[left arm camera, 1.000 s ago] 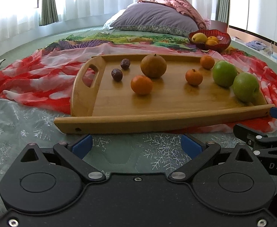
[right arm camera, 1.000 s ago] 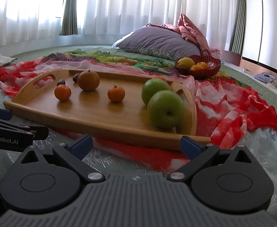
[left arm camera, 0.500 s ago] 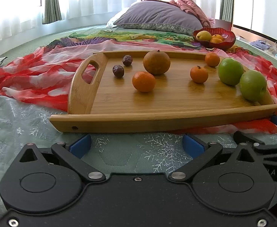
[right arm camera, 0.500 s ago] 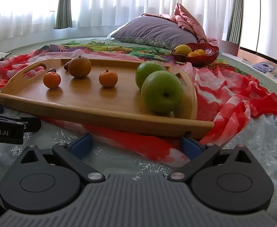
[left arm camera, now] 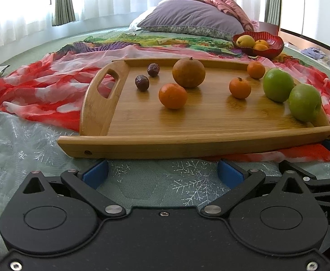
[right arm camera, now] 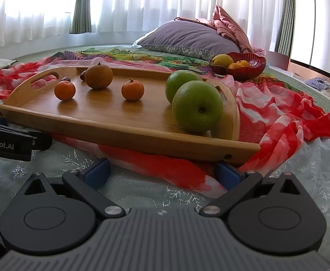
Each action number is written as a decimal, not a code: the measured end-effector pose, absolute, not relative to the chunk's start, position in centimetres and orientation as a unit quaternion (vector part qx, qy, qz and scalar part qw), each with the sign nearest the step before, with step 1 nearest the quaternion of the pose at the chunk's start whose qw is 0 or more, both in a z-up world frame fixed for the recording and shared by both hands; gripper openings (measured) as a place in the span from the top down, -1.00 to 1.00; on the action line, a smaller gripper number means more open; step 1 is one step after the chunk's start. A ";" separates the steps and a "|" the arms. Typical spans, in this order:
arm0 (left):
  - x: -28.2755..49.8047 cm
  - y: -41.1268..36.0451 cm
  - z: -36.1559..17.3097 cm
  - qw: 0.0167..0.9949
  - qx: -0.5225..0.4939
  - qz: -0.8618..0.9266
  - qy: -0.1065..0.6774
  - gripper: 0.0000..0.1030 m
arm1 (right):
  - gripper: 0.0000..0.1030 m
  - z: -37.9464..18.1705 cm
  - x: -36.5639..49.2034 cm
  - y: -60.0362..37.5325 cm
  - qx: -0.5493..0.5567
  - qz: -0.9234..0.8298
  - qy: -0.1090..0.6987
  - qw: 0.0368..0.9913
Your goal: Organize fruits
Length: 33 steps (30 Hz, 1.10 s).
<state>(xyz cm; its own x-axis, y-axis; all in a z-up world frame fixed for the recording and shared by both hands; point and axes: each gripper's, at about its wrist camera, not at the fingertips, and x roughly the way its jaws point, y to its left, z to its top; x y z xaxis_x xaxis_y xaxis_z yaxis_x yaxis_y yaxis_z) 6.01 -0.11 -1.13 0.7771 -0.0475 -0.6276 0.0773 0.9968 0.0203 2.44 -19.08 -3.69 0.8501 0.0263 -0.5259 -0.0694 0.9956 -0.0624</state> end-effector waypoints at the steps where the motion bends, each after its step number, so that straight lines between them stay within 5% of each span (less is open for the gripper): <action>1: 6.1 -0.1 -1.1 0.942 0.022 -0.034 0.333 -1.00 | -1.00 -3.7 2.4 -19.1 -0.040 0.025 0.273 0.961; 33: 6.1 -0.1 -1.3 0.942 0.025 -0.029 0.333 -1.00 | -1.00 -3.7 2.5 -19.1 -0.038 0.024 0.273 0.961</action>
